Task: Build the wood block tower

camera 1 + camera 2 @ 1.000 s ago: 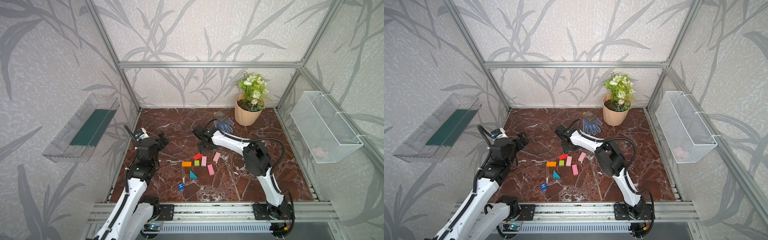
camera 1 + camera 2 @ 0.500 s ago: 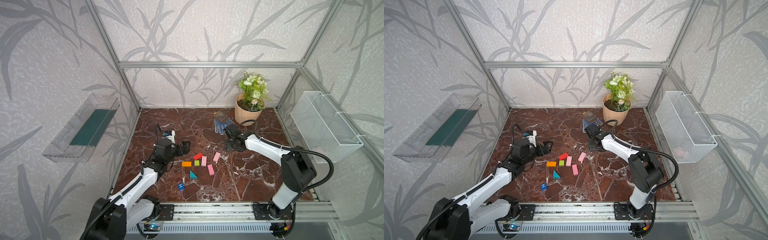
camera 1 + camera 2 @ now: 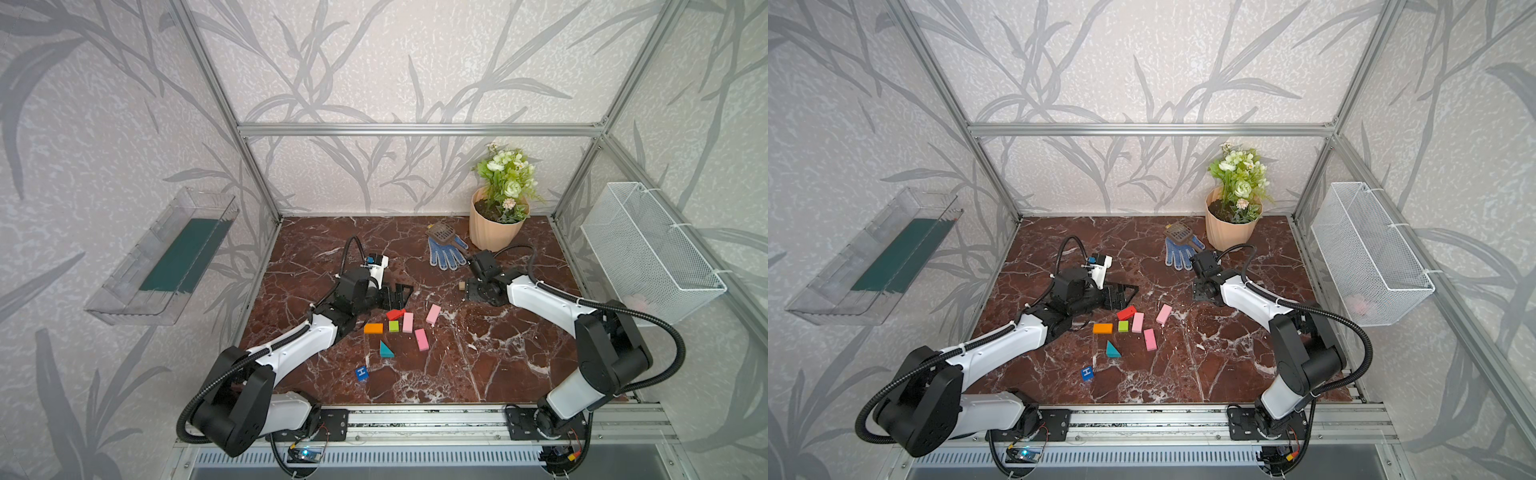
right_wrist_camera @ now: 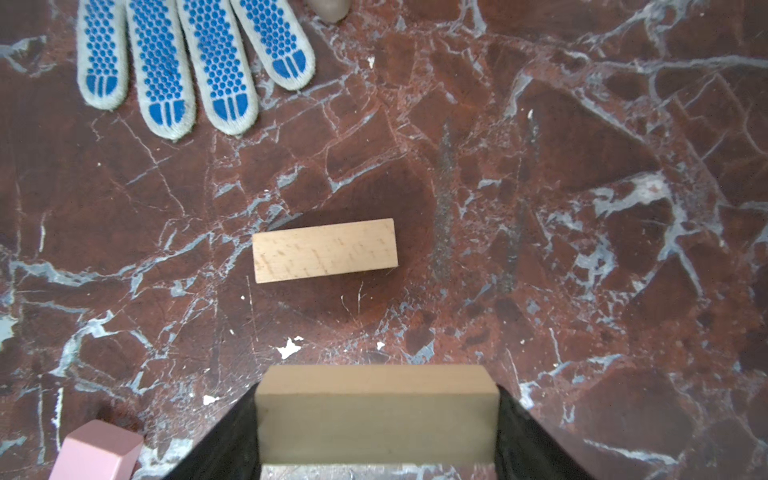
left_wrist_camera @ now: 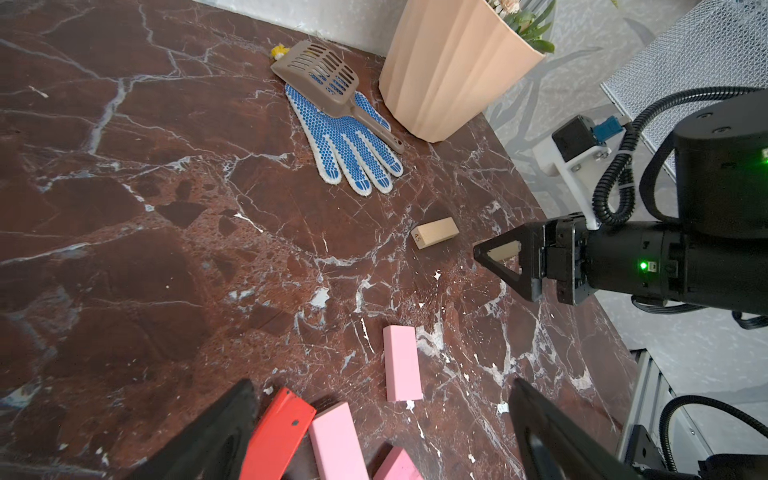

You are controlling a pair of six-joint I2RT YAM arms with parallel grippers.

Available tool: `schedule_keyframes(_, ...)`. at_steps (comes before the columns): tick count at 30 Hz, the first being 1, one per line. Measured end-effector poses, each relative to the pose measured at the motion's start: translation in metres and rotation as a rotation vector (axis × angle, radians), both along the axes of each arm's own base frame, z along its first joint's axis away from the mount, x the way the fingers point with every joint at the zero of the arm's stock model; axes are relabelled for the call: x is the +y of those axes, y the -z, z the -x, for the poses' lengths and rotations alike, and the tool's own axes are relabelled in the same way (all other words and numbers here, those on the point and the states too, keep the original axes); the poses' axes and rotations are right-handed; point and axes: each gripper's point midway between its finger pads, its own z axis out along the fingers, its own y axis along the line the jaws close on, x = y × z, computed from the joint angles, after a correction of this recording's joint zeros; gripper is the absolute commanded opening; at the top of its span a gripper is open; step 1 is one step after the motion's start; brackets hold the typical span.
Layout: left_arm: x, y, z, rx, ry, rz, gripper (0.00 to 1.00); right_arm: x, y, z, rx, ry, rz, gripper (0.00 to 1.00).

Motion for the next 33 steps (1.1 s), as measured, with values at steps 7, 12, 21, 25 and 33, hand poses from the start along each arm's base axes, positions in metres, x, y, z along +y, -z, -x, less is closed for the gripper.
schedule_keyframes(7,0.001,0.001,0.000,-0.001,0.001,-0.008,0.96,0.009,0.020,-0.003,0.032,-0.041,-0.012,0.60)
schedule_keyframes(12,0.001,0.001,-0.001,-0.004,-0.004,-0.010,0.96,0.012,0.020,-0.005,0.027,-0.050,-0.027,0.59)
schedule_keyframes(21,0.001,-0.001,-0.001,-0.009,-0.006,-0.008,0.96,0.016,0.045,-0.006,0.101,-0.054,-0.010,0.60)
schedule_keyframes(25,0.001,-0.002,-0.001,-0.011,-0.006,-0.007,0.96,0.021,0.048,-0.013,0.116,-0.057,-0.014,0.60)
schedule_keyframes(33,0.001,-0.002,-0.001,-0.011,-0.006,-0.007,0.96,0.025,0.051,-0.019,0.135,-0.055,-0.013,0.60)
